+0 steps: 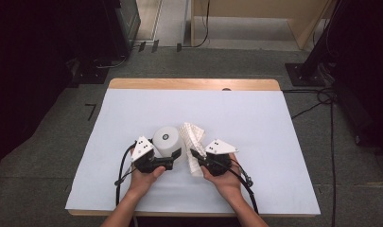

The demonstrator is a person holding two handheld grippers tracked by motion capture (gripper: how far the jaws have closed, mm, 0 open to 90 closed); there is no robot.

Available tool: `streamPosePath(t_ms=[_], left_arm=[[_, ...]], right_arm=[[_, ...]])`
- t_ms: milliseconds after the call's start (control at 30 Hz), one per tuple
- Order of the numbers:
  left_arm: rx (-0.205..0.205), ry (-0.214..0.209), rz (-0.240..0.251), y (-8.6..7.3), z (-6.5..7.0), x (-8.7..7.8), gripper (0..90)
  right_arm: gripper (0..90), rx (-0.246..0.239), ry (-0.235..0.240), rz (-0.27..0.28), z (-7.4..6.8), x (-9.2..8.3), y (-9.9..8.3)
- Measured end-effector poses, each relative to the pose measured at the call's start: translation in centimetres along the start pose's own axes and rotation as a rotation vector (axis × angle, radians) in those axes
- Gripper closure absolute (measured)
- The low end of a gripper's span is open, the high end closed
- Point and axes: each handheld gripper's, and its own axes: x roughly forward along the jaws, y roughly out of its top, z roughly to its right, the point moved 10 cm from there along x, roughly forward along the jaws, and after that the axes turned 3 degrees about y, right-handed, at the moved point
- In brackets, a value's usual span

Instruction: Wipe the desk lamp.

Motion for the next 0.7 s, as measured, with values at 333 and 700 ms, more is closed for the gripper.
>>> streamPosePath(t_ms=[333, 700], left_arm=[[0.054, -0.045, -0.072, -1.0, 1.0, 0.6, 8.7], [0.047, -0.025, -0.055, -0.2, 0.2, 0.2, 8.7]], right_arm=[[79.9, -0.023, 0.019, 0.083, -1.4, -1.0, 2.2], [79.4, -0.014, 0.035, 0.009, -0.9, 0.3, 0.4]])
